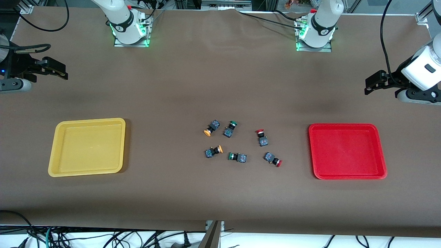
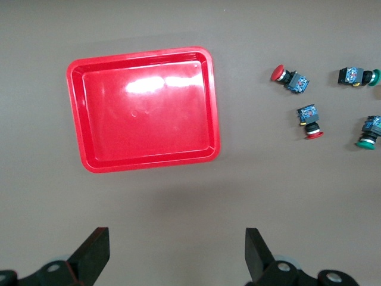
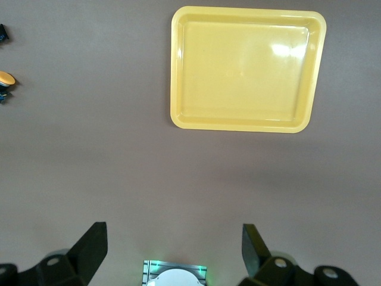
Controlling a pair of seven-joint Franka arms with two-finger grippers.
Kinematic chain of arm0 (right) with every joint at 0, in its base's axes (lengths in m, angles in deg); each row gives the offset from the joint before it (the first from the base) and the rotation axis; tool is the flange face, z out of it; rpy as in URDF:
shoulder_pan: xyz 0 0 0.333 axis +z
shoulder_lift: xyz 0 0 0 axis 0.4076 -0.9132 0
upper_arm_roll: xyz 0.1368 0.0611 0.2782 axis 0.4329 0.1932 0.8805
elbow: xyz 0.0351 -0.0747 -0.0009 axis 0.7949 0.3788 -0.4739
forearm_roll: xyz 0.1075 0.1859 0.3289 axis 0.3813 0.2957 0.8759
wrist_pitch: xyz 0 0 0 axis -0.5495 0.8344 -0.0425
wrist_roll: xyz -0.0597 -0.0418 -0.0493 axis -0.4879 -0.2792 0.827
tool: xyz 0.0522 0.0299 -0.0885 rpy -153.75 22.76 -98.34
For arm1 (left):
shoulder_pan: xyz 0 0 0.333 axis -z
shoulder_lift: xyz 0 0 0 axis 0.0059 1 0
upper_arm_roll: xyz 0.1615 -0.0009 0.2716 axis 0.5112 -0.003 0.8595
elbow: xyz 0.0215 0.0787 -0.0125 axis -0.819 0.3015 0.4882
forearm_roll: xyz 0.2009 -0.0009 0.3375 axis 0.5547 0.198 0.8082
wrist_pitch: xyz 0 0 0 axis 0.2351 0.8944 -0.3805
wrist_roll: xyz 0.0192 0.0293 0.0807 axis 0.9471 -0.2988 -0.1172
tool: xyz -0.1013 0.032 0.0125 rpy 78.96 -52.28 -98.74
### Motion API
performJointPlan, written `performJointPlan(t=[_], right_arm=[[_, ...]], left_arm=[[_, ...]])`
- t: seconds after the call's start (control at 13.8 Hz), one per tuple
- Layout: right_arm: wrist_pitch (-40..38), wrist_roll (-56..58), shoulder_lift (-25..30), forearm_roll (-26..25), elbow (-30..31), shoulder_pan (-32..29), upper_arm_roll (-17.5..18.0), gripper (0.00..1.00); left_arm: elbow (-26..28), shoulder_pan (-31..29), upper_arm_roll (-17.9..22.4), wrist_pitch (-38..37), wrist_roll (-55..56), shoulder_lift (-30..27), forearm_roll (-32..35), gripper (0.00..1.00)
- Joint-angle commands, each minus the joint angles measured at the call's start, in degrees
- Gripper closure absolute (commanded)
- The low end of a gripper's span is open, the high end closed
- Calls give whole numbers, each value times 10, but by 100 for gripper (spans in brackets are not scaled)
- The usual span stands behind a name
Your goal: Place red and yellow buttons in trays
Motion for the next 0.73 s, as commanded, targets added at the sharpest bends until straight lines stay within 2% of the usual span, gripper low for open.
performJointPlan(t=[0.0,0.65], right_arm=[[1,11,-1,-6,-3,-5,3,0],[4,11,-12,-6,-12,-8,2,0]], left_arm=[[-14,-3,2,-1,-3,6,-14,0],[-14,-2,0,-2,-3,12,-6,0]])
